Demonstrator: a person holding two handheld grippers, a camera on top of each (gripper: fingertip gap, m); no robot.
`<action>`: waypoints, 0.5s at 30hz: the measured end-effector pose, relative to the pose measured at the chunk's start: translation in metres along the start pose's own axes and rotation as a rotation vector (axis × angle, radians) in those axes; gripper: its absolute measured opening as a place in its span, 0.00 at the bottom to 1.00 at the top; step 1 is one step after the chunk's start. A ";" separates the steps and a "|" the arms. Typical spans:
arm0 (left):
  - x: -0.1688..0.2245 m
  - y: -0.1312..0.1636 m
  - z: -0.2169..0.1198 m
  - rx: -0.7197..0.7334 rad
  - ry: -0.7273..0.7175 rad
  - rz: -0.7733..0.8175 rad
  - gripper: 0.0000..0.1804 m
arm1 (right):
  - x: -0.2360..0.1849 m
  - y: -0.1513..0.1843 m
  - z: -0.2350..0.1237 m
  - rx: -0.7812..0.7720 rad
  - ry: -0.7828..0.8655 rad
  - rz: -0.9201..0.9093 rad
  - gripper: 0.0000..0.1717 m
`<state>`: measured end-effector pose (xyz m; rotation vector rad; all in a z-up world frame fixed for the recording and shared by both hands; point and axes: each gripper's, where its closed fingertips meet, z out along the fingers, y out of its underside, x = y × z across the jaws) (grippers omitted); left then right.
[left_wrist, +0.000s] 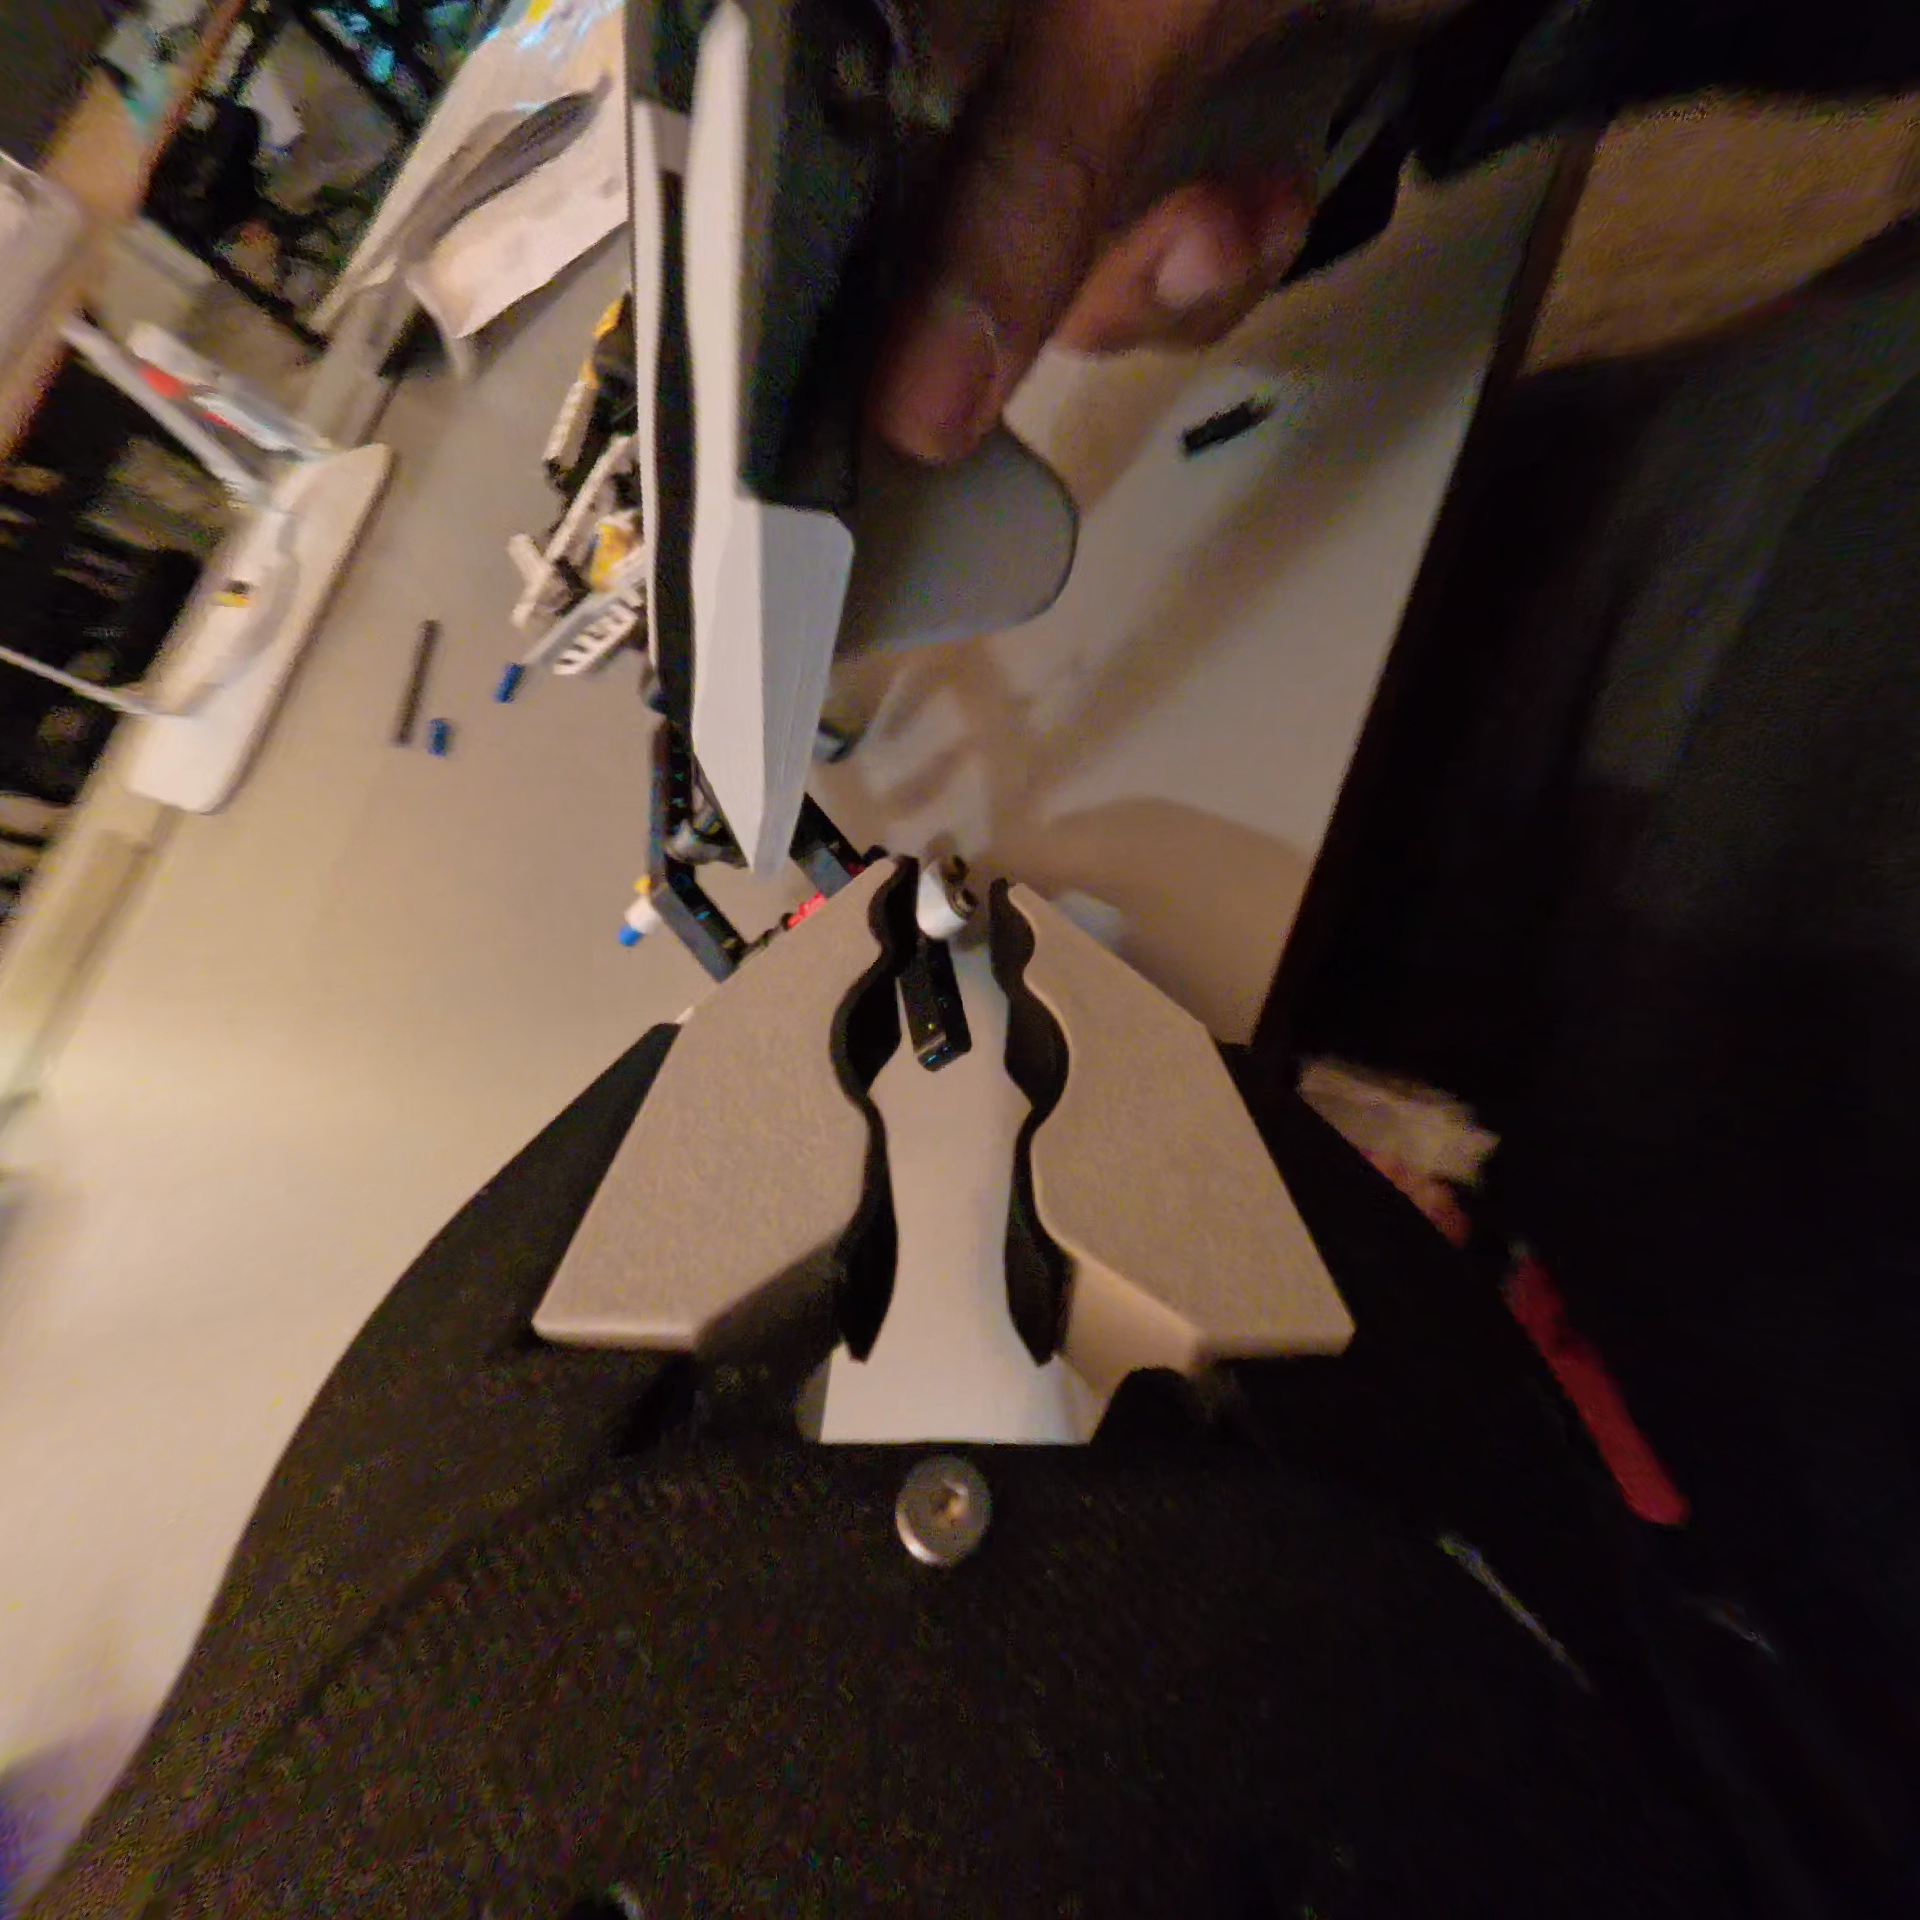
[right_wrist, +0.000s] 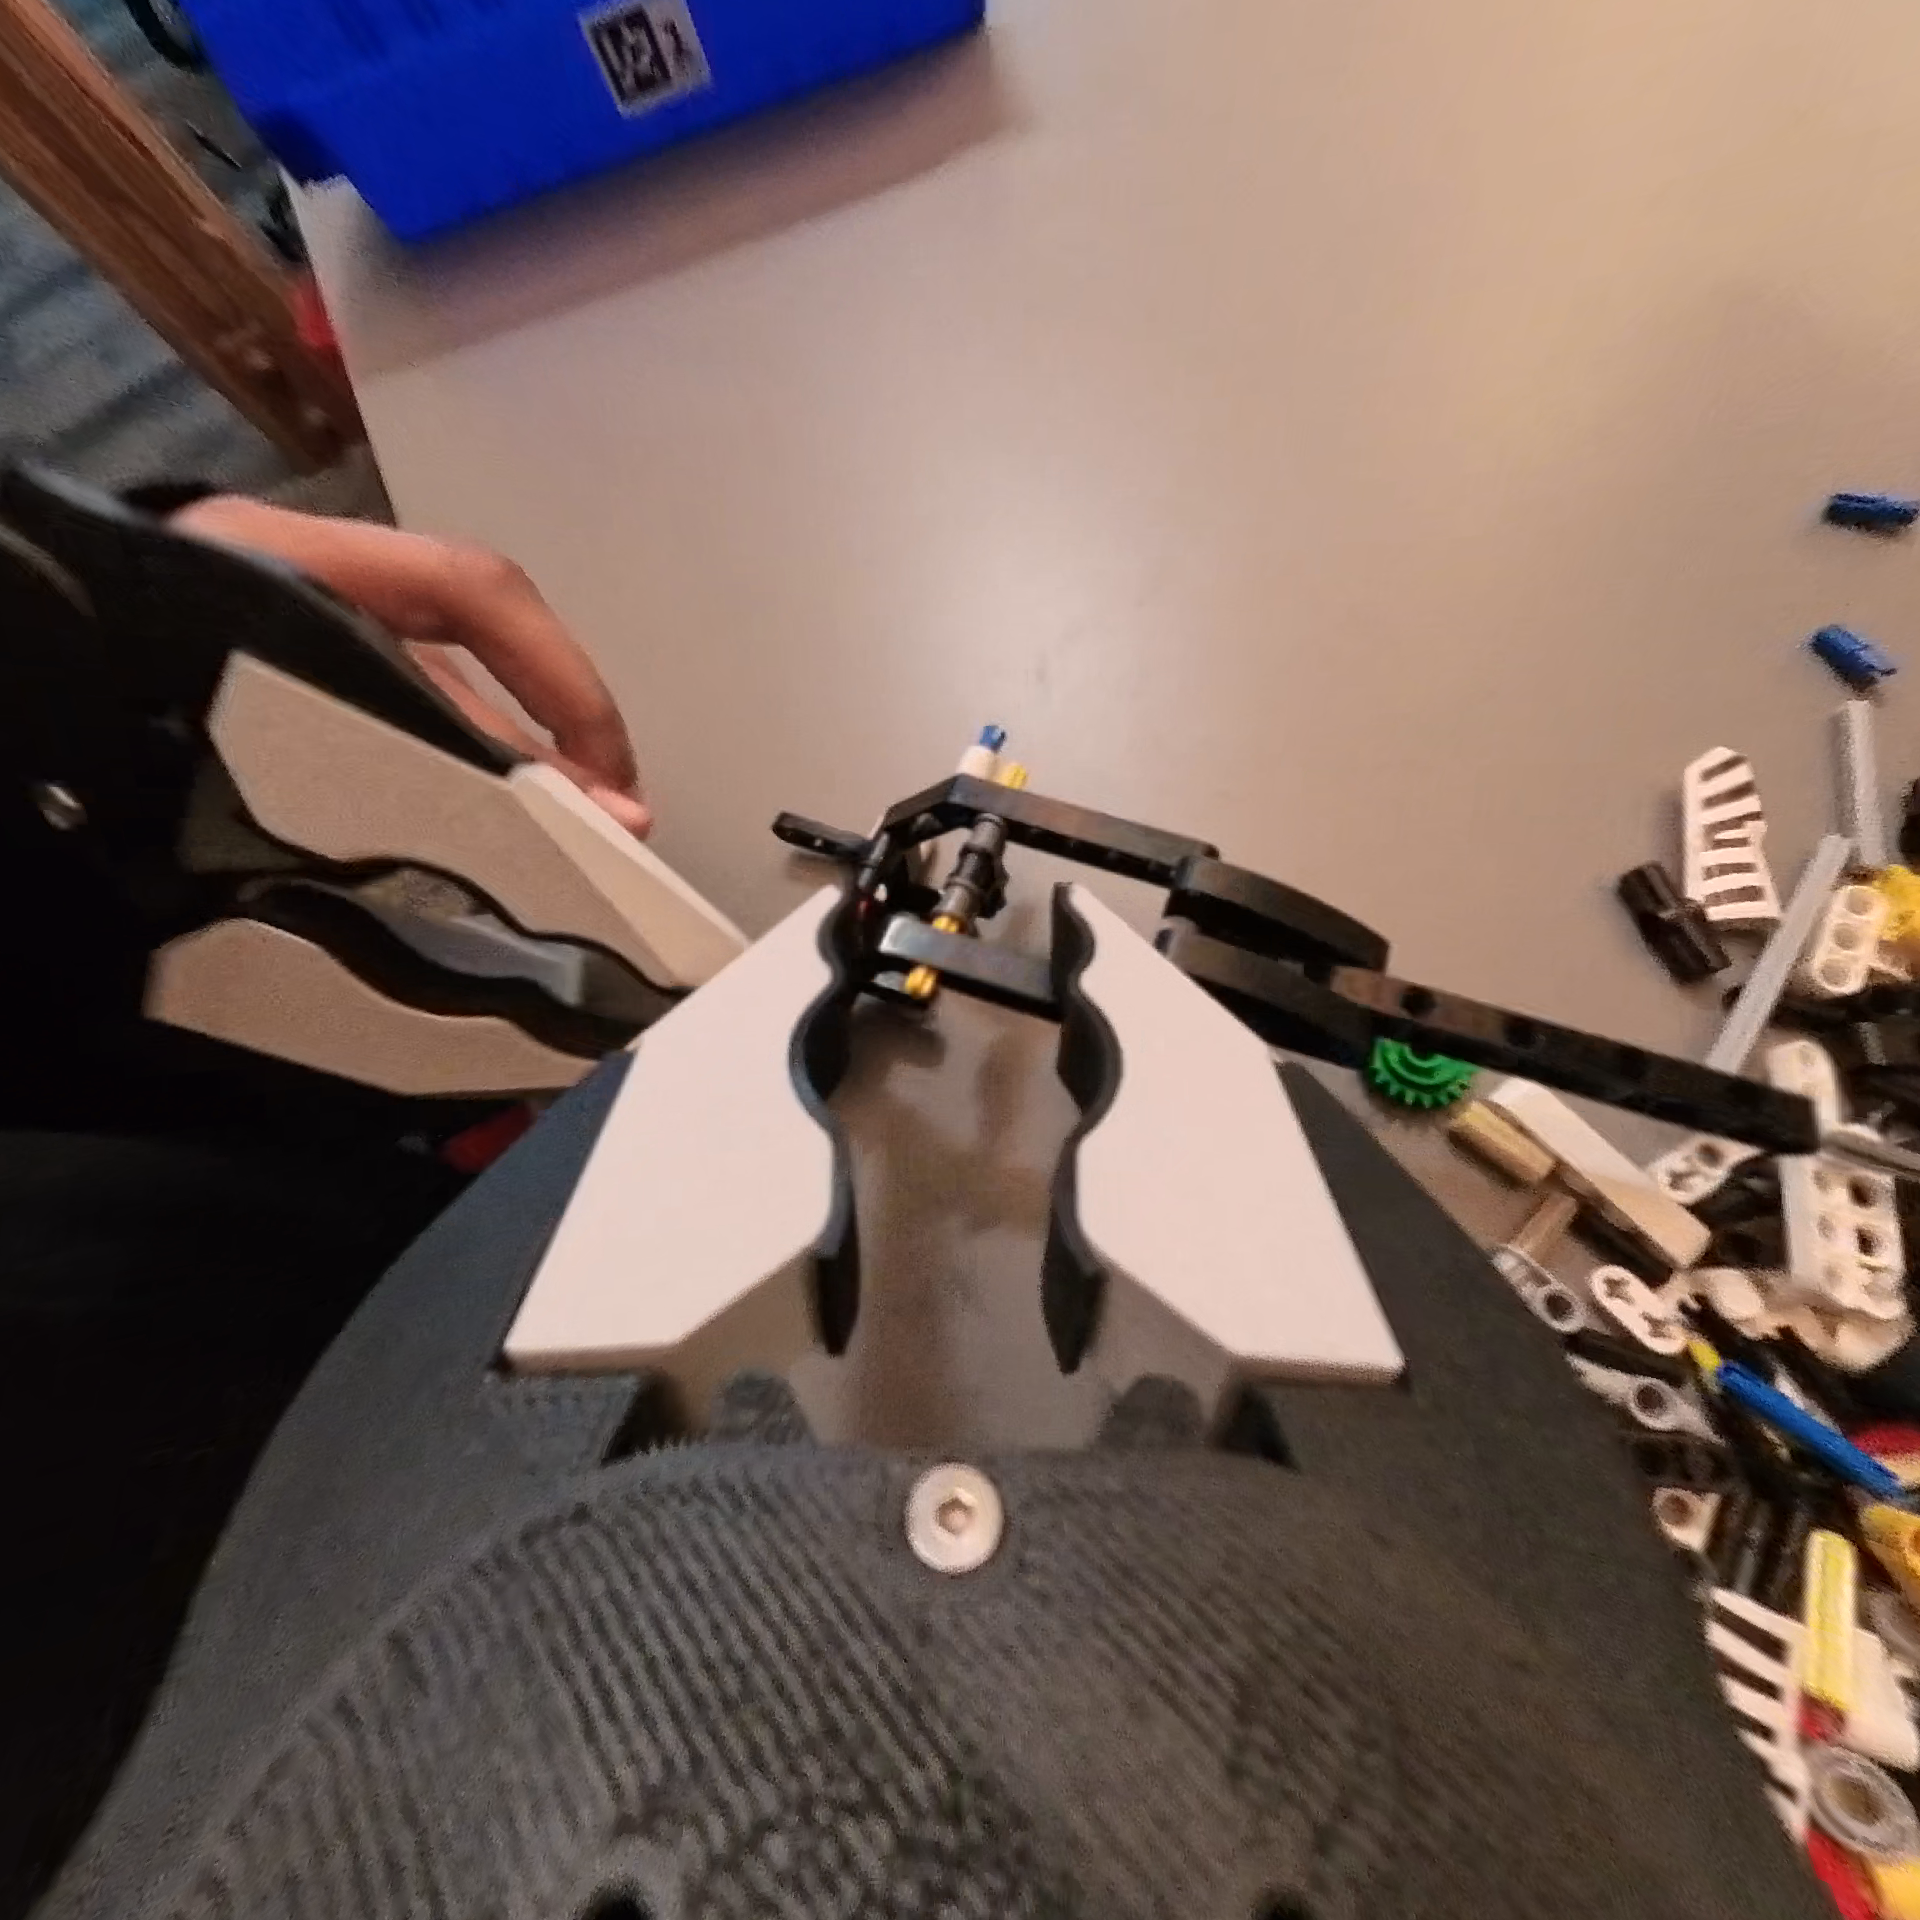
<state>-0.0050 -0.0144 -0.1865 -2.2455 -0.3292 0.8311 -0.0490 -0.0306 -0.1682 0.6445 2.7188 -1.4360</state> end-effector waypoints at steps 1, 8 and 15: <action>0.006 -0.005 -0.004 0.046 0.062 -0.075 0.10 | -0.001 0.003 0.001 -0.010 0.007 -0.026 0.19; -0.041 -0.024 -0.037 0.347 0.143 -0.594 0.16 | -0.008 0.012 -0.001 0.028 0.008 -0.170 0.11; -0.040 -0.001 -0.011 0.195 0.130 -0.721 0.19 | -0.007 0.008 0.000 0.063 0.109 -0.331 0.03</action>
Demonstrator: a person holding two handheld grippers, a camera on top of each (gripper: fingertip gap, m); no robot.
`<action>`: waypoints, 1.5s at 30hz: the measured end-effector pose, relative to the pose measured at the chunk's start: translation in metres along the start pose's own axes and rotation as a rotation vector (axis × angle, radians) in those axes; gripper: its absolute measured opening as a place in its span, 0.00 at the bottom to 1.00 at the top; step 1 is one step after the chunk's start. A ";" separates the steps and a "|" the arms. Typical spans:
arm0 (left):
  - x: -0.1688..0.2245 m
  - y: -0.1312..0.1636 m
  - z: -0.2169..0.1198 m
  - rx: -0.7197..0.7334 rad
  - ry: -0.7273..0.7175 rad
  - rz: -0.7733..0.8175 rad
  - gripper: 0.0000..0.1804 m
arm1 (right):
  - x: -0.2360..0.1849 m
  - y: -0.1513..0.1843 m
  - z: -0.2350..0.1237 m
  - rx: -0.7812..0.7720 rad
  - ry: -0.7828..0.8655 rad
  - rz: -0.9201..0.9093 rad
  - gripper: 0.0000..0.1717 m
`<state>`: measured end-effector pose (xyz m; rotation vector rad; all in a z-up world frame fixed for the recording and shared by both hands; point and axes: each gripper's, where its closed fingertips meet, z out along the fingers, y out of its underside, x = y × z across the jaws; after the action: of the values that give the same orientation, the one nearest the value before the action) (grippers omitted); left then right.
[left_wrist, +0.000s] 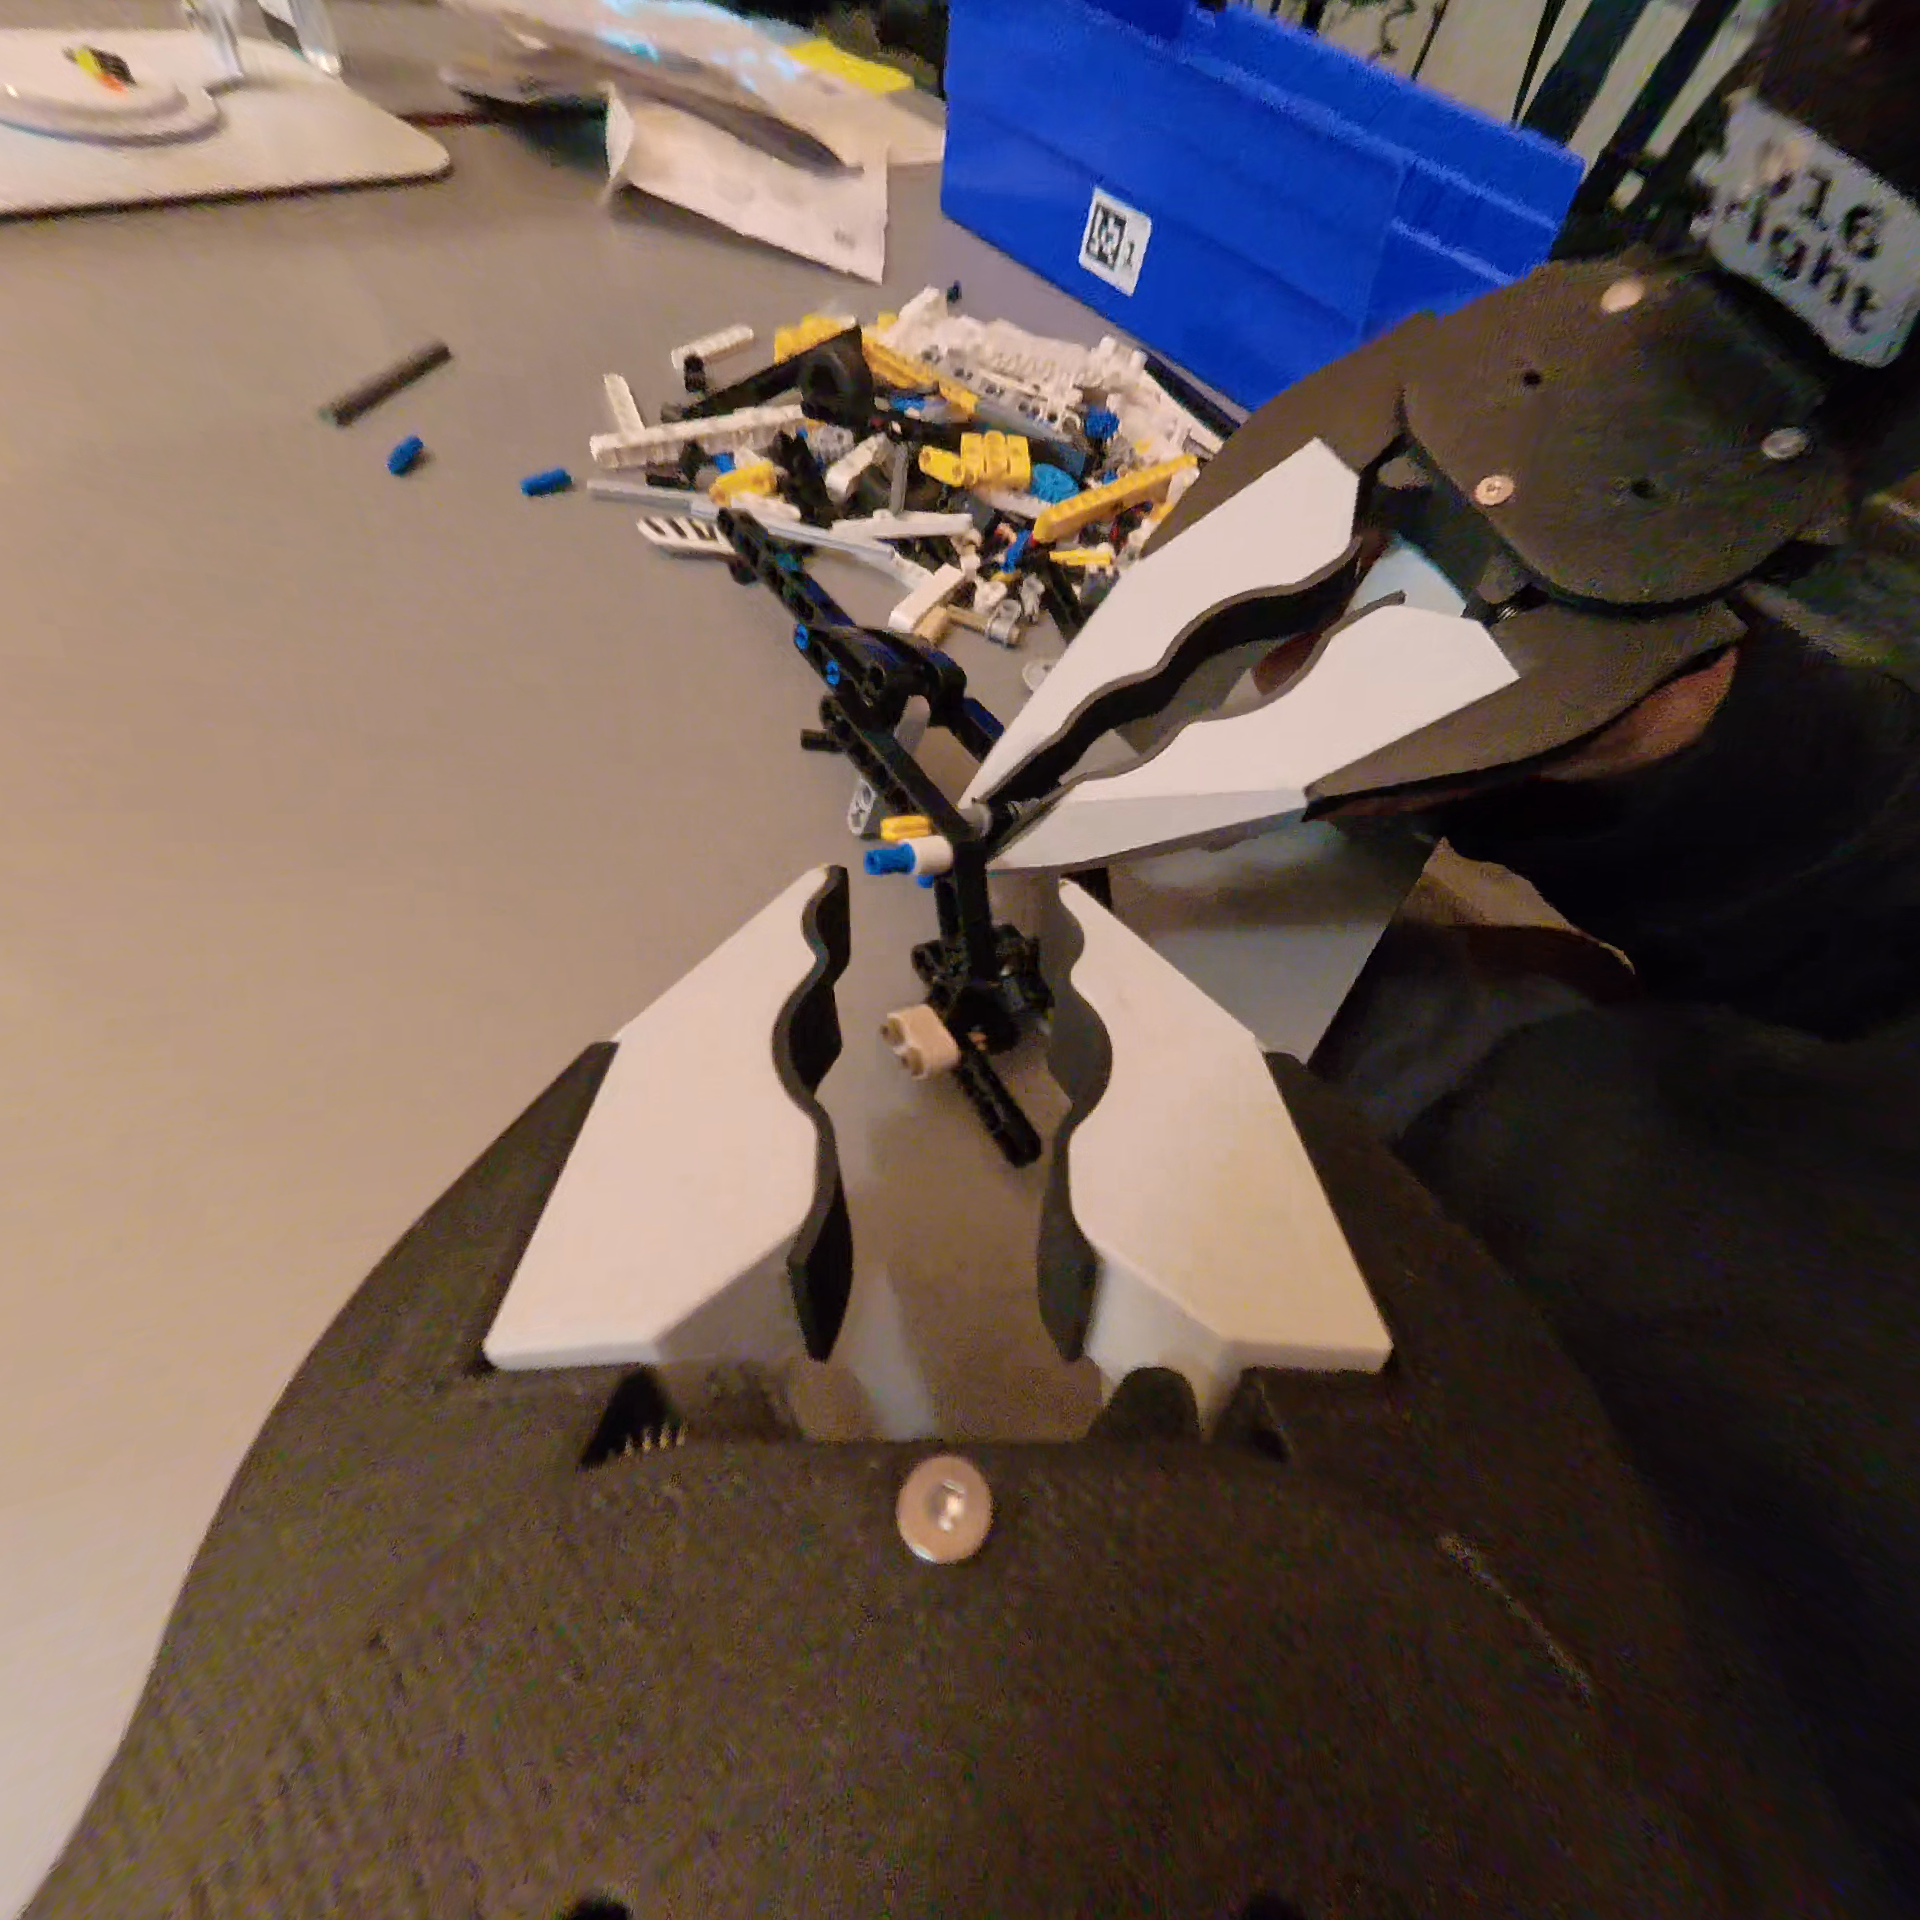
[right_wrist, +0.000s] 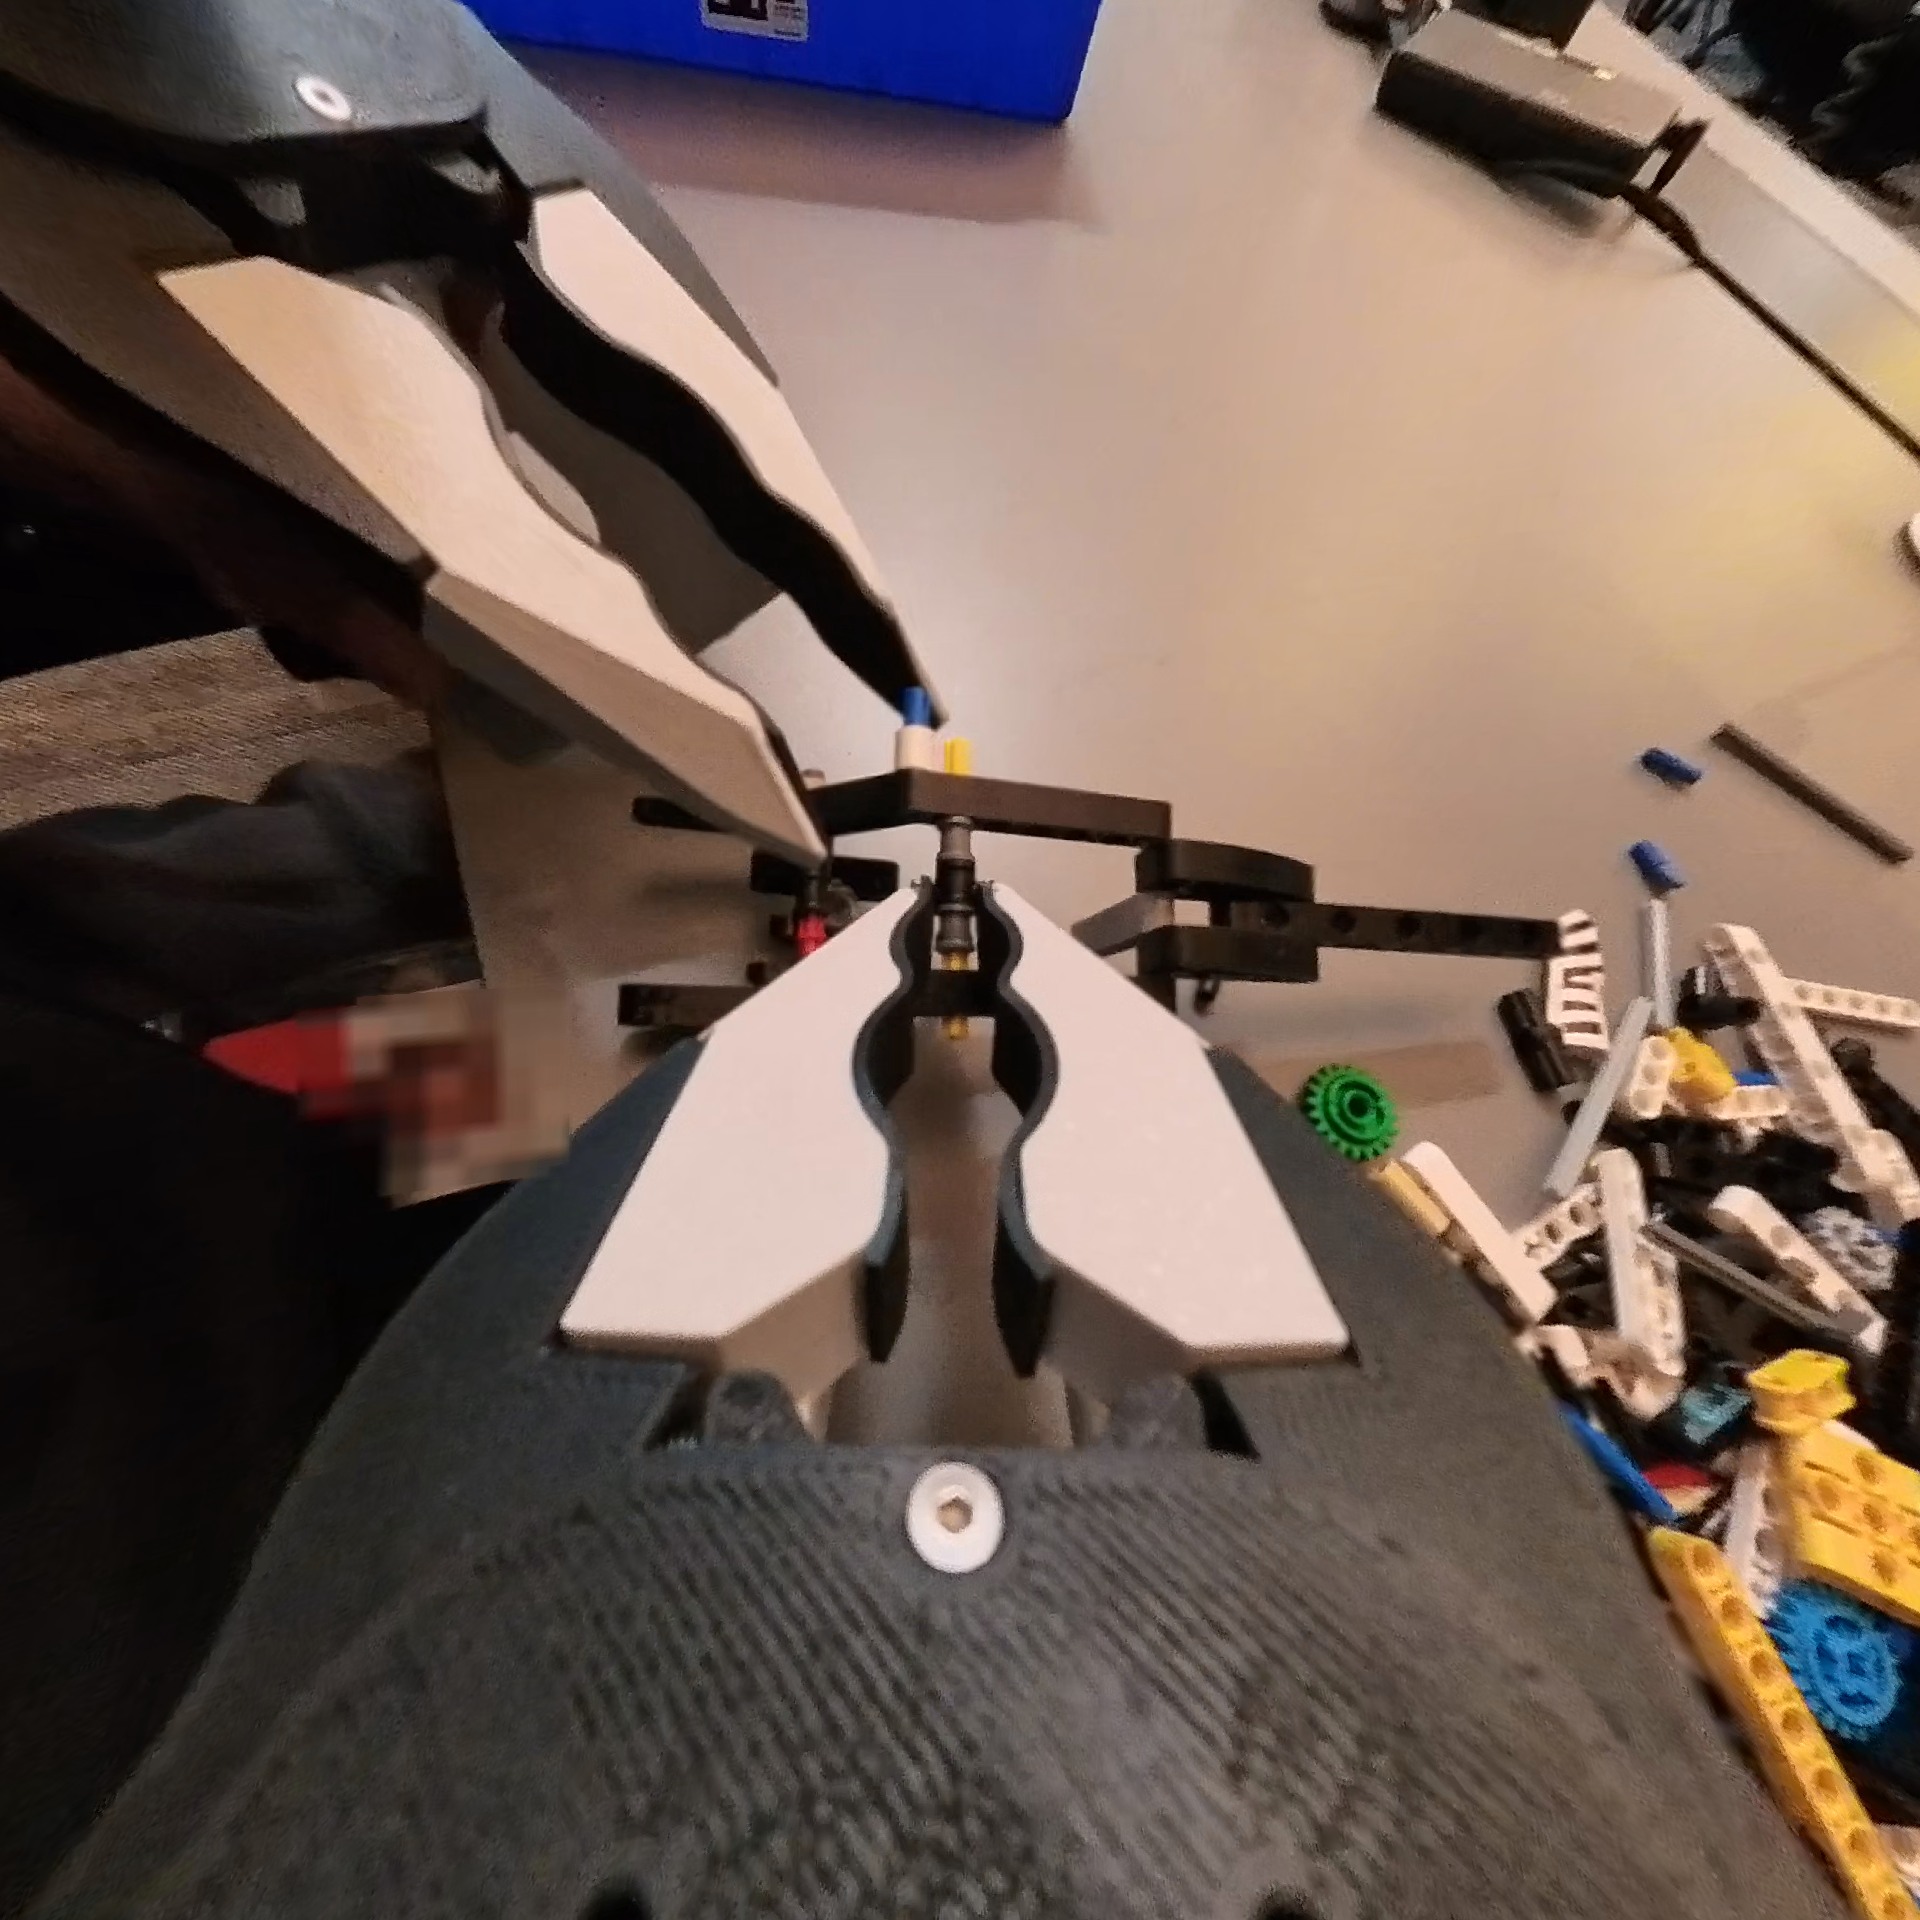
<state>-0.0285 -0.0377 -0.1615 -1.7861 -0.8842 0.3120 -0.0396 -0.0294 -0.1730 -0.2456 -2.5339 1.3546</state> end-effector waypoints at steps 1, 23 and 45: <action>0.000 0.002 0.002 -0.015 -0.005 0.001 0.18 | 0.001 -0.001 0.001 0.005 0.019 -0.018 0.03; 0.001 0.003 0.003 0.011 0.057 -0.119 0.04 | 0.000 -0.006 -0.001 0.054 -0.004 0.101 0.15; 0.000 -0.006 0.001 0.071 0.197 -0.422 0.08 | -0.007 -0.012 0.009 0.053 0.175 -0.196 0.09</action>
<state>-0.0316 -0.0358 -0.1570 -1.4900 -1.0640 -0.1027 -0.0361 -0.0454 -0.1686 -0.0980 -2.3080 1.2653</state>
